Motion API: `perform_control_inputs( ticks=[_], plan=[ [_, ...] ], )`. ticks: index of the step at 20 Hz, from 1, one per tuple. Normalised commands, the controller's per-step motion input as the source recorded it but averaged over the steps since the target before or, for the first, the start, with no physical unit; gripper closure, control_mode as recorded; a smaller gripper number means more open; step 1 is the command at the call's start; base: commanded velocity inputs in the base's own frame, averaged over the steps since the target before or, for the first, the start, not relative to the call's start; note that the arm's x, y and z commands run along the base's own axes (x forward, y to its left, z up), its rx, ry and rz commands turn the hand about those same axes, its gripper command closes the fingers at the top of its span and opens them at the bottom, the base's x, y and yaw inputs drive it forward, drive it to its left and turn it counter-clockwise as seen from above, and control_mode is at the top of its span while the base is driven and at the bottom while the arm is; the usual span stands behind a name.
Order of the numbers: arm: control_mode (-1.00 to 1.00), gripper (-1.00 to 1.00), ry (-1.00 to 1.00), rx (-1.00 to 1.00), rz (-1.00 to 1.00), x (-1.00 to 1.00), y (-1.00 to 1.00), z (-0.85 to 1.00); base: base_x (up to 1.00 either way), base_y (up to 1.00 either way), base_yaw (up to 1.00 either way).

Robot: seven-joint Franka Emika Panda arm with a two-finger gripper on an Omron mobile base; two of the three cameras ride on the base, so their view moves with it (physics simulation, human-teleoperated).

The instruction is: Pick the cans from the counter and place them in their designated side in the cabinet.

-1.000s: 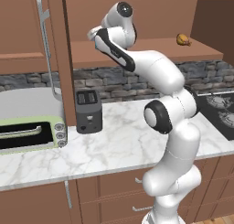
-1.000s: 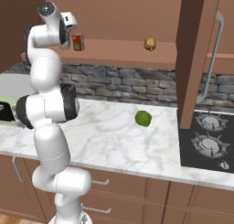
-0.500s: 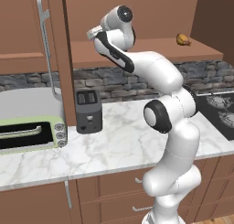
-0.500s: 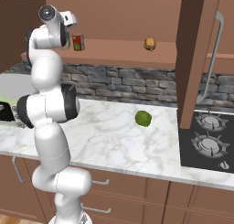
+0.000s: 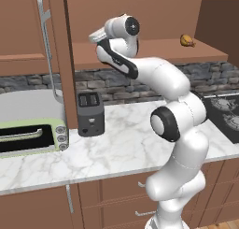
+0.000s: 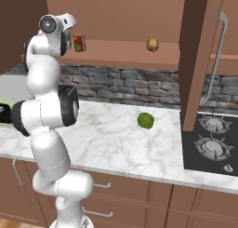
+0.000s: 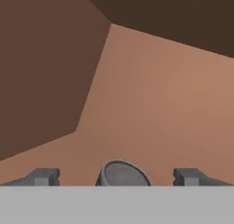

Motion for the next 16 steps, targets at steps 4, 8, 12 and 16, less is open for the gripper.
perform_control_inputs(
  ticks=[4, 8, 12, 16],
  plan=[
    [-1.00, -1.00, -0.06, 0.00, 0.06, -0.40, -0.18, 0.02, 0.00, 0.00, 0.00],
    [-1.00, -1.00, 0.04, 0.00, 0.04, -0.52, -0.23, 0.13, 0.00, 0.00, 0.00],
    [-1.00, -1.00, 0.13, 0.00, 0.03, -0.61, -0.21, 0.15, 0.00, 0.00, 0.00],
    [-1.00, -1.00, 0.07, -0.01, 0.04, -0.77, -0.18, 0.00, 0.00, 0.00, 0.00]
  ],
)
